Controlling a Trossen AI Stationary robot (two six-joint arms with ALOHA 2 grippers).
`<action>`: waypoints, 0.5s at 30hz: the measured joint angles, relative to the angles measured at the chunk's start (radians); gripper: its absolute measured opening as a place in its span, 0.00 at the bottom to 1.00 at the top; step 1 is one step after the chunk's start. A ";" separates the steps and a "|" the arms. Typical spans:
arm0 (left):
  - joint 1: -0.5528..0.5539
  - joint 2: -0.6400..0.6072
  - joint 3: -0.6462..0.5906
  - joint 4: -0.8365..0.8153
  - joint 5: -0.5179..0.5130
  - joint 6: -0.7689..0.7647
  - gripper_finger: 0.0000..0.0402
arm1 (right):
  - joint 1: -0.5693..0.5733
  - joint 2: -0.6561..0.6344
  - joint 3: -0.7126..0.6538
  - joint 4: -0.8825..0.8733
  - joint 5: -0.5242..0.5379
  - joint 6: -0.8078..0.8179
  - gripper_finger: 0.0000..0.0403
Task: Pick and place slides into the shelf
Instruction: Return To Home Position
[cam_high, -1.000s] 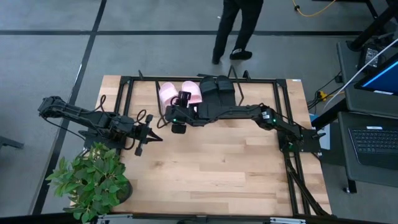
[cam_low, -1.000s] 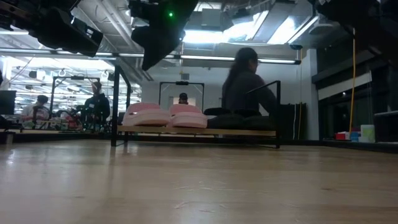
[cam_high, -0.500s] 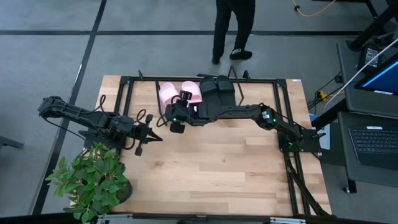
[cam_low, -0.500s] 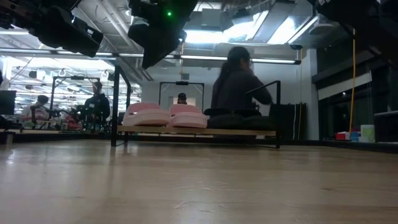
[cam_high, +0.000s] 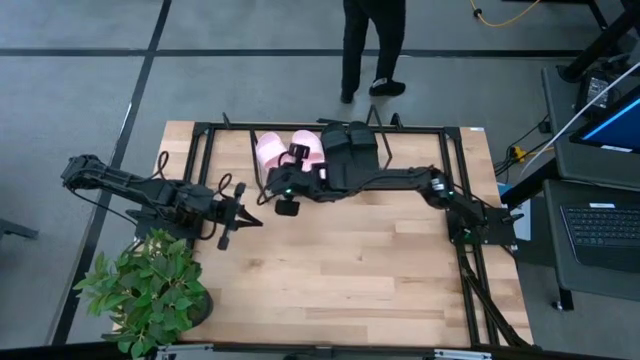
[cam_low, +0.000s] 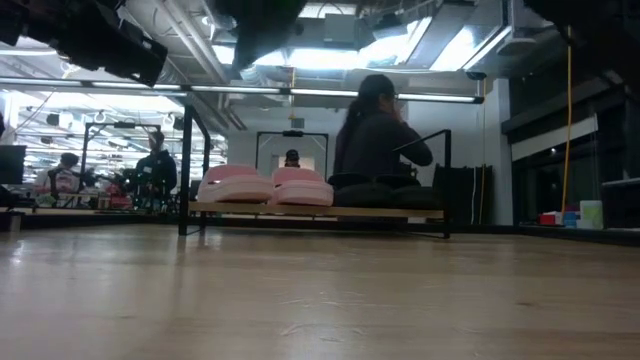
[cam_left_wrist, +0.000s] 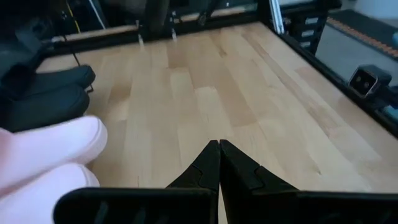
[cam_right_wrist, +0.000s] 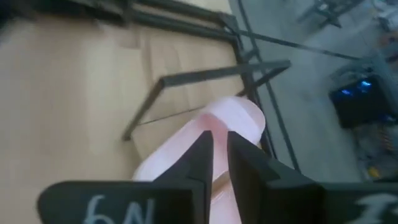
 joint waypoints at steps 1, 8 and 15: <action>0.000 0.000 0.000 0.013 0.000 0.000 0.00 | 0.001 -0.024 0.001 -0.011 -0.017 0.001 0.13; 0.001 -0.052 0.000 0.032 -0.001 0.035 0.00 | 0.002 -0.084 -0.009 -0.090 -0.288 0.052 0.15; 0.001 -0.246 0.000 -0.082 -0.041 0.051 0.00 | 0.033 -0.129 -0.238 0.118 -0.266 0.044 0.15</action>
